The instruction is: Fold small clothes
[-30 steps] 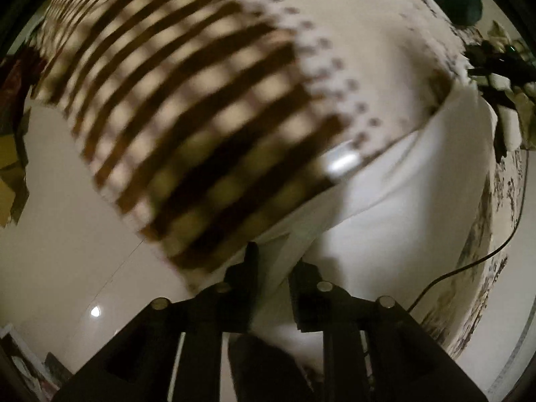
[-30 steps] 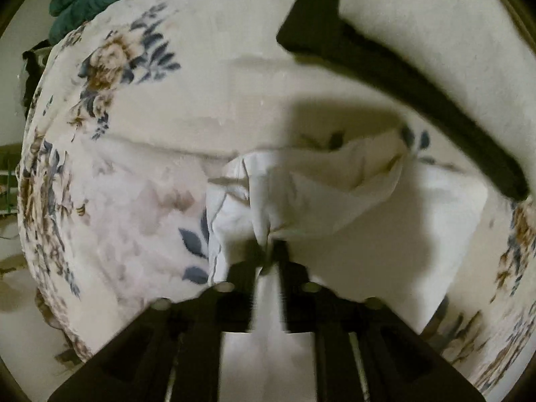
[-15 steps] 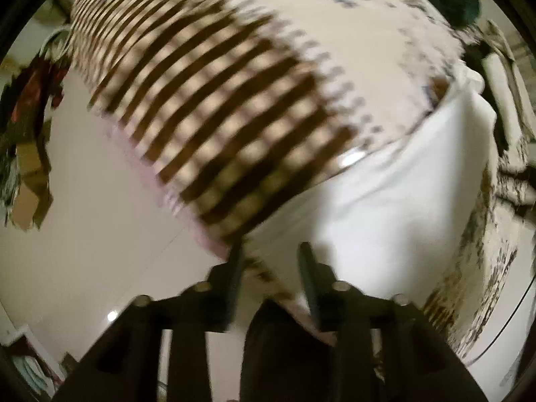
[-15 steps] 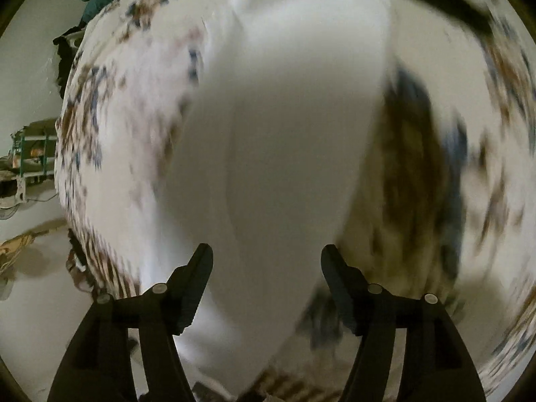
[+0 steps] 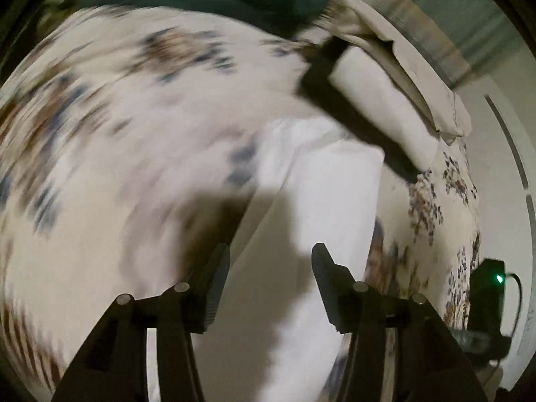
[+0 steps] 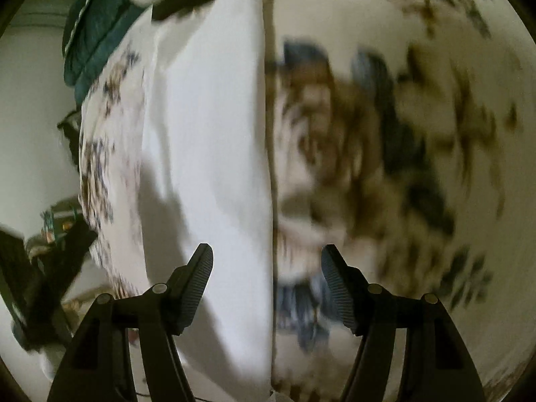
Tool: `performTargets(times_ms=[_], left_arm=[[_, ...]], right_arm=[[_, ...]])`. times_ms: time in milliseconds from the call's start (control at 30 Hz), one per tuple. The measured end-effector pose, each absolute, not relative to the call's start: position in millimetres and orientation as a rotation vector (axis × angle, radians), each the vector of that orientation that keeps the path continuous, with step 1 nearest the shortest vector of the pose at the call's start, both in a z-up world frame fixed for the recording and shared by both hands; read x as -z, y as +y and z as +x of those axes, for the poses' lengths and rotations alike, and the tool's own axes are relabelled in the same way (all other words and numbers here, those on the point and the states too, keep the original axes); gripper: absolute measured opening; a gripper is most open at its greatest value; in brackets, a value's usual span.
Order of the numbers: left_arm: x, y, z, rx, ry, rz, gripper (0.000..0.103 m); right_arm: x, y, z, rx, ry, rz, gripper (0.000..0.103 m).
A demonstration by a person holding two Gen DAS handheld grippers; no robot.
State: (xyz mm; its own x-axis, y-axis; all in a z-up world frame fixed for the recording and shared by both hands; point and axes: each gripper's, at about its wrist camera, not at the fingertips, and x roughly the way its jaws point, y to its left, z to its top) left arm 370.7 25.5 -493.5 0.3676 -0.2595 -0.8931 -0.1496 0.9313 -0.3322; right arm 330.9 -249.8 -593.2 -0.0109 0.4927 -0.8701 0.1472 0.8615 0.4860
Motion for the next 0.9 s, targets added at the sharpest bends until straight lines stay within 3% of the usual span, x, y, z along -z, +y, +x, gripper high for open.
performTargets(times_ms=[167,400,633,767,900], left_arm=[[526,1,468,0.175,1.227,-0.239,0.048],[566,14,535,0.138,1.259,-0.119,0.050],[565,92,524,0.224,1.263,-0.437,0.048],[583,80,509,0.425,1.343,-0.635,0.050],[596,52,513,0.476,1.385,-0.625,0.055]], right_arm=[[597,-266,400,-0.242,1.493,0.600,0.069],[620,-290,477,-0.123,1.439,0.685,0.069],[628,-299,511,-0.066,1.422,0.676,0.069],[633,-299,523,-0.141,1.421,0.714,0.071],[653,-290,534,-0.246,1.433,0.821,0.076]])
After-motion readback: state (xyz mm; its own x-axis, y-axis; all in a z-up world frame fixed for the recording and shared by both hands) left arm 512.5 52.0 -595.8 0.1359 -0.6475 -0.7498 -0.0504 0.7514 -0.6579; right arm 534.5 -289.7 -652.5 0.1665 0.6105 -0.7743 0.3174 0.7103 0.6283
